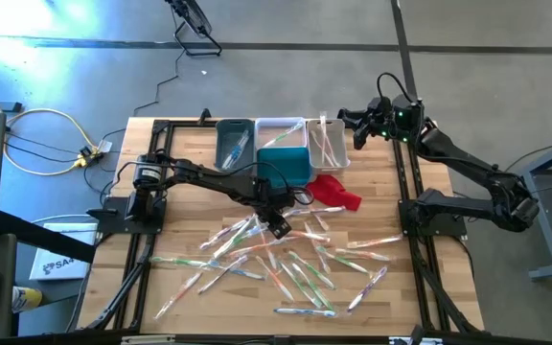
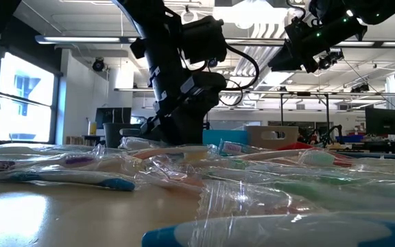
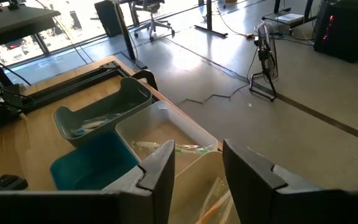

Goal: Pick & Place Toothbrushes
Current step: Put the blue toothbrush into the gray bin

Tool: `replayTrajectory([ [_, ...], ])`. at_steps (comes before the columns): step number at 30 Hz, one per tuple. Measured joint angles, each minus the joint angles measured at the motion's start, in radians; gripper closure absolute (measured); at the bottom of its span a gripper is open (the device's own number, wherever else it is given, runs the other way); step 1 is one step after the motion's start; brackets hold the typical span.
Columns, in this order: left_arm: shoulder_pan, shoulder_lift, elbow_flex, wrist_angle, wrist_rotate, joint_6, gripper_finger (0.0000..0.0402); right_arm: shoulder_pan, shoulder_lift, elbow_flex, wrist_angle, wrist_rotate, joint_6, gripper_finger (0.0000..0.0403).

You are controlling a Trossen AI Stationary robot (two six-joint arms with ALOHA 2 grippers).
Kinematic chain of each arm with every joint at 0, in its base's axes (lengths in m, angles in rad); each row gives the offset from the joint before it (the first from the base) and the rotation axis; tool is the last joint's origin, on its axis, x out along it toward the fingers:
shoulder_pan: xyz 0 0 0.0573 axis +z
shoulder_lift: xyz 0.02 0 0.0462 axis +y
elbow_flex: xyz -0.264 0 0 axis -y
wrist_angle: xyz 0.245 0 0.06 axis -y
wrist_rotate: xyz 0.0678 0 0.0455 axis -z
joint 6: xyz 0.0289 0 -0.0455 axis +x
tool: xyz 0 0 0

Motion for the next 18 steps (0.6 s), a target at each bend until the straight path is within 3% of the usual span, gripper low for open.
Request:
replayTrajectory([
  [7,0.0,0.0,0.0,0.0,0.0,0.003,0.0259,0.0,0.0,0.0,0.0,0.0,0.0,0.0275],
  [18,0.0,0.0,0.0,0.002,0.0,-0.006,0.0352,0.0,0.0,0.0,0.0,0.0,0.0,0.0275],
])
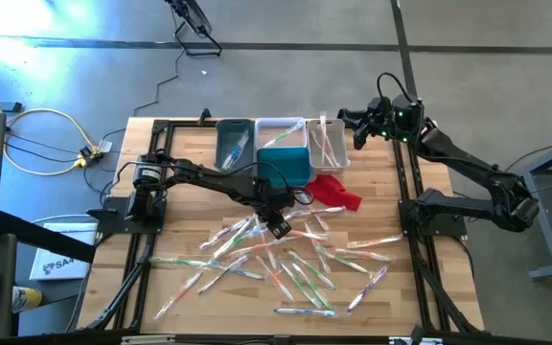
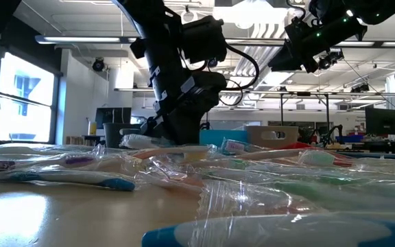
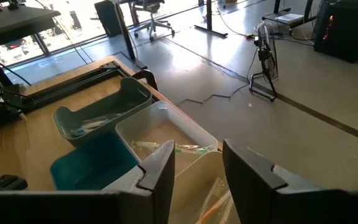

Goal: Pick & Place Toothbrushes
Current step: Put the blue toothbrush into the gray bin

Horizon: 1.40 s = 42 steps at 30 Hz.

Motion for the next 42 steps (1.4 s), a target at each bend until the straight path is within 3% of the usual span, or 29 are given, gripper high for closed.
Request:
replayTrajectory([
  [7,0.0,0.0,0.0,0.0,0.0,-0.023,0.0378,0.0,0.0,0.0,-0.001,0.0,0.0,0.0275],
  [19,0.001,0.0,0.0,0.032,0.131,-0.059,0.0381,0.0,0.0,0.0,-0.001,0.0,0.0,0.0275],
  [29,0.058,0.0,0.045,0.043,0.163,-0.046,0.0382,0.0,0.0,0.0,-0.002,-0.002,0.0,0.0275],
  [42,0.14,0.0,0.17,-0.244,0.21,0.148,0.0382,0.0,0.0,0.0,-0.008,-0.003,0.0,0.0275],
])
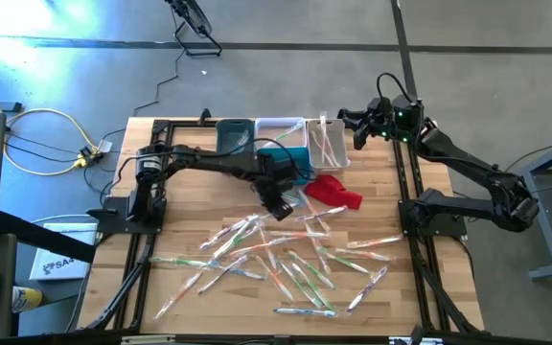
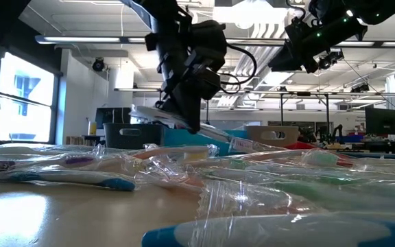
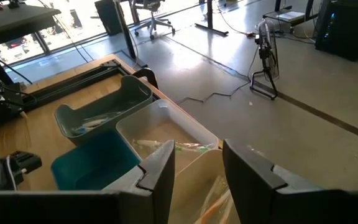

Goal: Pick & Place Toothbrushes
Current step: Put the blue toothbrush into the gray bin

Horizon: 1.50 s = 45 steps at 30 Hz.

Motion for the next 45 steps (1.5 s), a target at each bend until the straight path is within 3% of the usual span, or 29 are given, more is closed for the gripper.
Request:
replayTrajectory([
  [17,-0.002,0.0,0.007,-0.02,-0.001,-0.012,0.0382,0.0,0.0,0.0,-0.011,0.0,0.0,0.0275],
  [26,-0.001,-0.022,0.007,-0.022,0.114,-0.002,0.0382,0.0,0.0,0.0,-0.011,0.0,0.0,0.0275],
  [40,0.143,-0.184,0.006,-0.072,0.193,0.068,0.0382,0.0,0.0,0.0,-0.034,0.0,0.003,0.0275],
  [45,0.202,-0.257,0.007,-0.082,0.175,0.078,0.0382,0.0,0.0,0.0,-0.038,0.002,0.004,0.0275],
])
